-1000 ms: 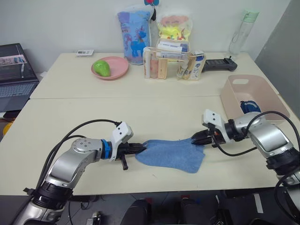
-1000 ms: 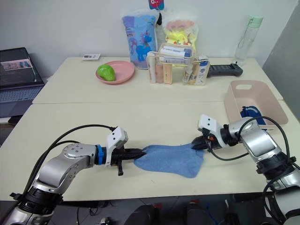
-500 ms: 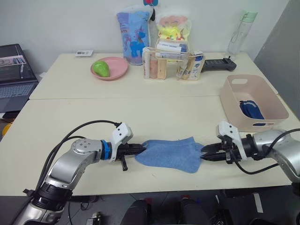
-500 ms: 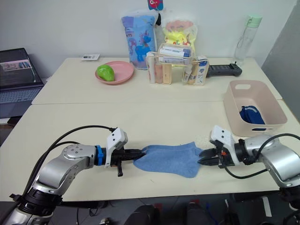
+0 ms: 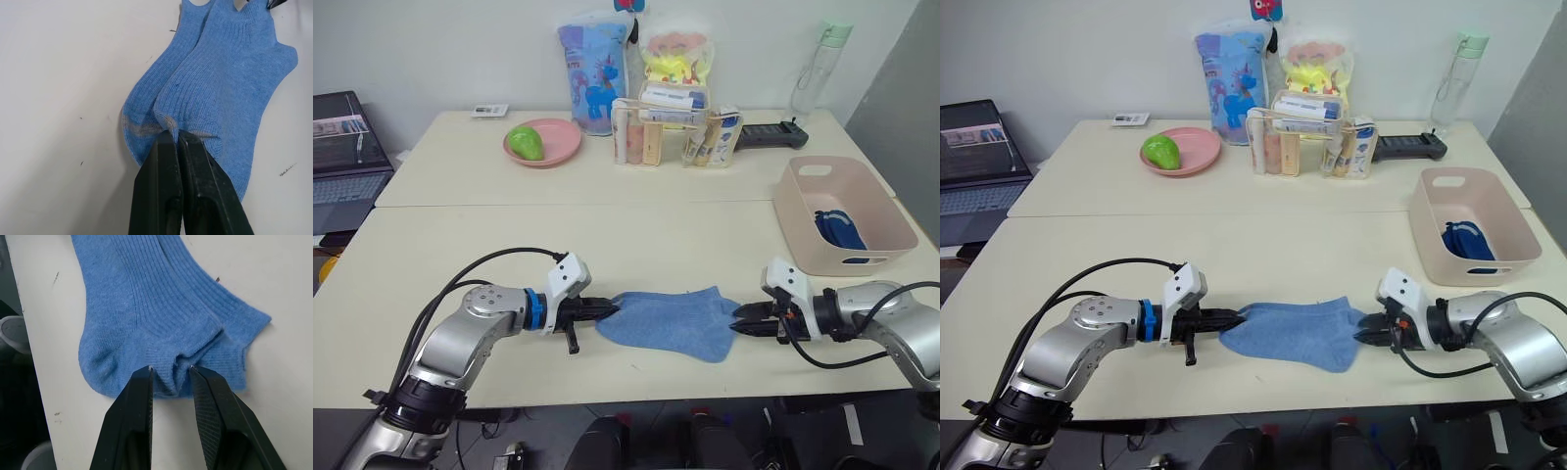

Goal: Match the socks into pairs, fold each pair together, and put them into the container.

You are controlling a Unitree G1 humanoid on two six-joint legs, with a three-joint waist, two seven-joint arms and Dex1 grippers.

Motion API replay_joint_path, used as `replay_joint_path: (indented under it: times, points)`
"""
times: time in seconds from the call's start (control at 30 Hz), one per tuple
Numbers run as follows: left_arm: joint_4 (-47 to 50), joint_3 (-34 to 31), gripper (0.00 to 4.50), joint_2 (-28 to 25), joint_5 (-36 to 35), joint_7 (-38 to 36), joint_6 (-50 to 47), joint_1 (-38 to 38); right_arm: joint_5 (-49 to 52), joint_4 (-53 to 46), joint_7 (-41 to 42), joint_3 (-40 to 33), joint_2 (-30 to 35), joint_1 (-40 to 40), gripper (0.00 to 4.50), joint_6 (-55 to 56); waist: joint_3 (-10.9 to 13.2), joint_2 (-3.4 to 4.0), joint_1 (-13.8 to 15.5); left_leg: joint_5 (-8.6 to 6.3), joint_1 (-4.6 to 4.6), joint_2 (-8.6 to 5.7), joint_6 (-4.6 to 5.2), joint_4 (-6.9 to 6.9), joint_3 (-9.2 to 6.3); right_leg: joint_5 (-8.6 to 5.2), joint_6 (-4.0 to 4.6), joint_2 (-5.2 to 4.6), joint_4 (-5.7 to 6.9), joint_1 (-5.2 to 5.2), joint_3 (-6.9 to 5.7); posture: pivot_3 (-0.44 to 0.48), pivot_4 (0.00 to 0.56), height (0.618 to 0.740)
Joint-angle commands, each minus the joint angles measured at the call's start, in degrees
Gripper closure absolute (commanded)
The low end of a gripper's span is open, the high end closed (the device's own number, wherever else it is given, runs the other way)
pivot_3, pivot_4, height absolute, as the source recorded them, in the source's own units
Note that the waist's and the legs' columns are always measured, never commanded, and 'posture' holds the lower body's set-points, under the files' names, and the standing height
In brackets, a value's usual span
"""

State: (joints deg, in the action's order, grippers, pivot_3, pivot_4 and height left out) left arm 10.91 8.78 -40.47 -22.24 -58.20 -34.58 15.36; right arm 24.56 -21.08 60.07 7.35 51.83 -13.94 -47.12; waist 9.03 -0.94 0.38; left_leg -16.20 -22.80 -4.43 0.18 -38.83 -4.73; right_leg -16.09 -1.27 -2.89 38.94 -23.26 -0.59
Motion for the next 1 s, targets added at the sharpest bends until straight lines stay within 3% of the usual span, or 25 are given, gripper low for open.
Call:
replay_joint_path:
  times: [0.03,0.13,0.27,0.6,1.0]
  points:
    - [1.2,0.0,4.50,0.0,0.1,-0.4,0.9,-0.2,0.2,-1.2,-0.2,0.1,0.0,-0.3,3.21,0.2,0.0,0.00,0.0,0.00,0.00,0.00,0.00,0.00,0.00,0.00,0.00,0.00,0.00,0.00,0.00,0.000,0.150,0.740]
    - [1.5,-0.1,4.50,-0.1,0.1,-0.4,0.7,-0.4,0.3,-1.0,-0.8,0.4,-0.5,-0.3,3.38,0.2,0.0,0.00,0.0,0.00,0.00,0.00,0.00,0.00,0.00,0.00,0.00,0.00,0.00,0.00,0.00,0.000,0.150,0.740]
    - [2.1,-0.5,4.50,-0.6,-0.3,-0.6,0.4,-0.7,1.6,-1.4,-0.2,-0.4,-0.7,-0.2,4.47,-0.3,0.0,0.00,0.0,0.00,0.00,0.00,0.00,0.00,0.00,0.00,0.00,0.00,0.00,0.00,0.00,0.000,0.150,0.740]
    - [4.7,-3.8,4.50,-0.7,-5.6,-0.7,-4.6,0.6,10.8,-3.1,1.6,-5.9,1.1,-6.2,4.47,-6.7,0.0,0.00,0.0,-0.10,0.01,0.00,0.17,0.00,-0.02,0.00,0.00,0.00,0.00,0.00,-0.02,0.000,0.150,0.740]
    - [1.6,-1.1,4.50,2.5,-2.5,1.9,-3.2,2.9,6.0,4.7,1.9,-1.6,0.9,-8.1,4.47,-1.9,0.0,-0.01,0.0,-0.01,0.00,0.00,0.03,-0.01,0.00,0.00,0.00,0.00,-0.02,0.02,-0.01,0.000,0.150,0.740]
